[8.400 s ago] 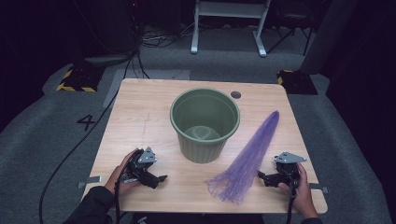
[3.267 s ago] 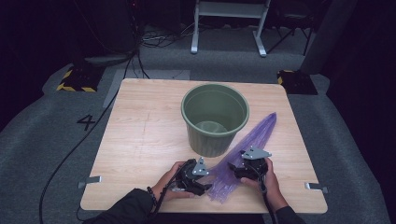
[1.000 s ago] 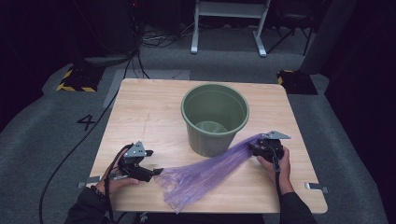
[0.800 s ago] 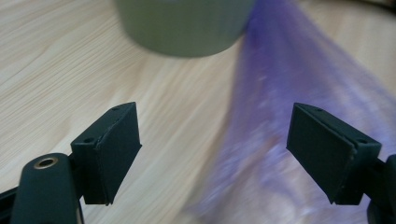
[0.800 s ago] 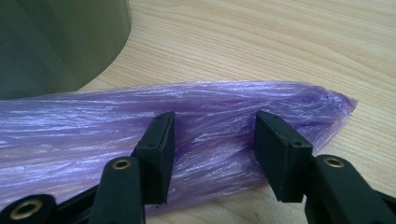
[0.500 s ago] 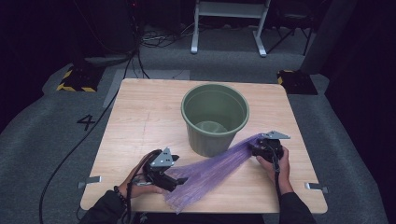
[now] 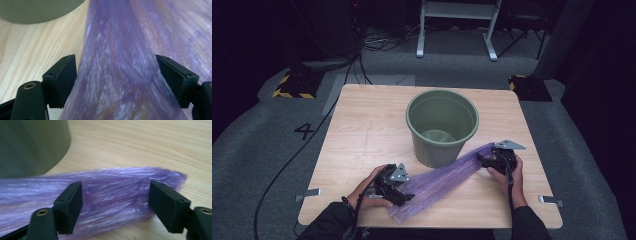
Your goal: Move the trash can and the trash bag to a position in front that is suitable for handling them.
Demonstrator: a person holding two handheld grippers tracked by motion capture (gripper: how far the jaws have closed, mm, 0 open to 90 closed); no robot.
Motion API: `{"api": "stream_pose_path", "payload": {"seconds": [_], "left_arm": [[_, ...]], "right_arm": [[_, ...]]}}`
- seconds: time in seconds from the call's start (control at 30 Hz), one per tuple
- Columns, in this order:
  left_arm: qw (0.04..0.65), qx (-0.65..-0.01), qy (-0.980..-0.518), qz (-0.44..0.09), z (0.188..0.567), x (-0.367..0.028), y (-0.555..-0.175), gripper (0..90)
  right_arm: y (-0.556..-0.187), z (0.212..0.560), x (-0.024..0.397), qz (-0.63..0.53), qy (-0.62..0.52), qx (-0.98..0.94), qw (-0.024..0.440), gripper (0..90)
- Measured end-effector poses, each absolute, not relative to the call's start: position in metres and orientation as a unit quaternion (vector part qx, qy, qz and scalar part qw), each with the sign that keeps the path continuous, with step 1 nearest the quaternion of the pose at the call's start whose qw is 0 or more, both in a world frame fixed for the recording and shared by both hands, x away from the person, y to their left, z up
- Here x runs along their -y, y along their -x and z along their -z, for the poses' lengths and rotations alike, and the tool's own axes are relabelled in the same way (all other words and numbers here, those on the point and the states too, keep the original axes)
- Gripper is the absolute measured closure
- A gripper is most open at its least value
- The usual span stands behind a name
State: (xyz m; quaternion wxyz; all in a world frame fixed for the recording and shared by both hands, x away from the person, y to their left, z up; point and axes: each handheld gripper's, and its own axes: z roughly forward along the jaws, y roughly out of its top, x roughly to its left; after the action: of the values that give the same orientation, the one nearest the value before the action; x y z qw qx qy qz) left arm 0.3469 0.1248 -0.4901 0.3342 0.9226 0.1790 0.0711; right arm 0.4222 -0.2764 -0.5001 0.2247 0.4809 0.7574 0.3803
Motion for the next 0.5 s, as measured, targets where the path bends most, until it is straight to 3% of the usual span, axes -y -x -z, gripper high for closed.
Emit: {"api": "stream_pose_path", "payload": {"seconds": [0.37, 0.5], "left_arm": [[0.322, -0.195, -0.923, -0.079, 0.491, -0.145, -0.356, 23.6], [0.331, -0.207, -0.918, -0.072, 0.494, -0.15, -0.36, 22.5]], "right_arm": [[-0.425, 0.502, 0.27, -0.336, -0.493, -0.77, 0.226, 23.2], [-0.426, 0.501, 0.272, -0.341, -0.495, -0.768, 0.219, 29.6]]}}
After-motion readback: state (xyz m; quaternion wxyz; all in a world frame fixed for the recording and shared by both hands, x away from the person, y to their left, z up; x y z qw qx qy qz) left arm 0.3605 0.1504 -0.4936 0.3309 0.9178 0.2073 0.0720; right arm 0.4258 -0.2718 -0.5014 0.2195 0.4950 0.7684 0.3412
